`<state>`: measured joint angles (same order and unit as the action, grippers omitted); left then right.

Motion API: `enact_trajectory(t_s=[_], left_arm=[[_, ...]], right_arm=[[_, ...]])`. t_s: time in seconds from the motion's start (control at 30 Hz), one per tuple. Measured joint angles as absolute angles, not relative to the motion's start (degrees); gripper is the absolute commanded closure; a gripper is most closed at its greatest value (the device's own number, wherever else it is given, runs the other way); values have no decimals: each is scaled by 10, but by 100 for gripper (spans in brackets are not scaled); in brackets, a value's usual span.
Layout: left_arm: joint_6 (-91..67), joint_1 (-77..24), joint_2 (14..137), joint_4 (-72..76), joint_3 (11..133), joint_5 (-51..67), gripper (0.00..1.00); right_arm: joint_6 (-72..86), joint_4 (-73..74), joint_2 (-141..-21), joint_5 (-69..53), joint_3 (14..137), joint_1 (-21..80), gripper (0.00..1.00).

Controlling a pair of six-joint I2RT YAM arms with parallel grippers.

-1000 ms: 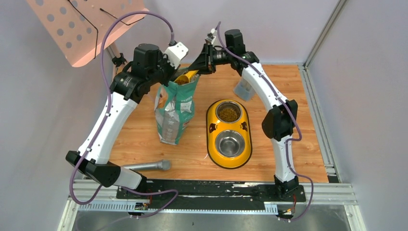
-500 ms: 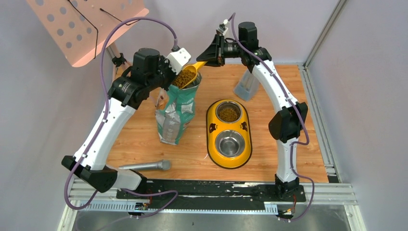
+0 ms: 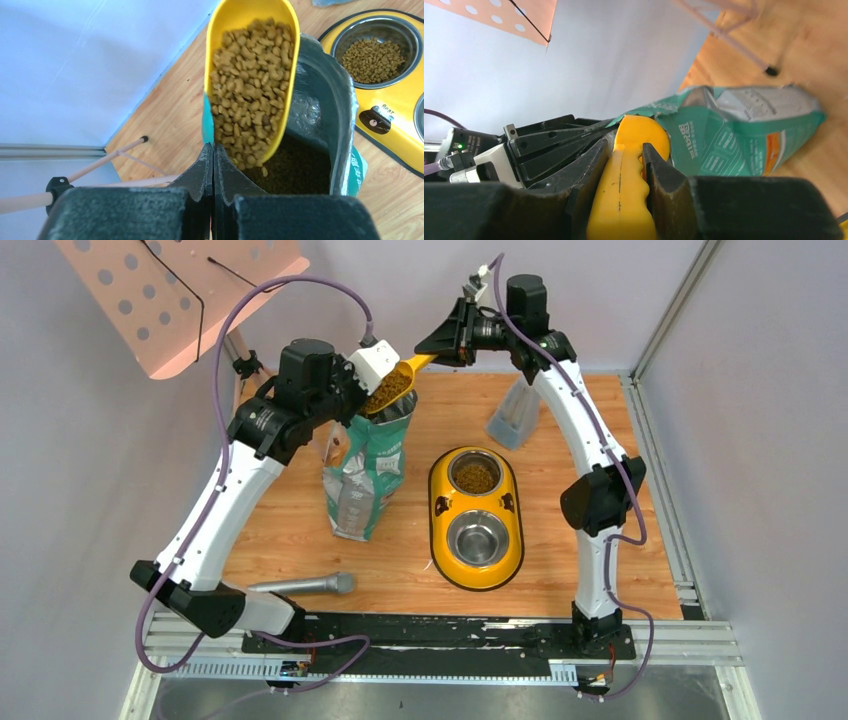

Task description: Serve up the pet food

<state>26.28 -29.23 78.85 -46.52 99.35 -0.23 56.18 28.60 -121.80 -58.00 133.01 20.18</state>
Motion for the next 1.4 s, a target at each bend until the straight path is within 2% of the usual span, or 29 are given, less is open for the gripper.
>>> enact_trajectory(t_s=[0.1,0.4,1.13,1.27,1.4], left_arm=[[263,-292,792,-466,997,-6,100],[263,-293,793,-466,998,-5,100],[264,-293,792,-459,993,-5,100],[267,-293,788,-452,988,-7,100],[272,-293,786,-456,988,-10,100]], right_arm=[[506,316,-1198,-528,1356,214,100],[444,398,-1183,-456,1319,247,100],[377,440,-1181,-396,1330,261,100],[384,435,-1179,-410,1329,257,100],[453,370,-1163,-484,1270,227,100]])
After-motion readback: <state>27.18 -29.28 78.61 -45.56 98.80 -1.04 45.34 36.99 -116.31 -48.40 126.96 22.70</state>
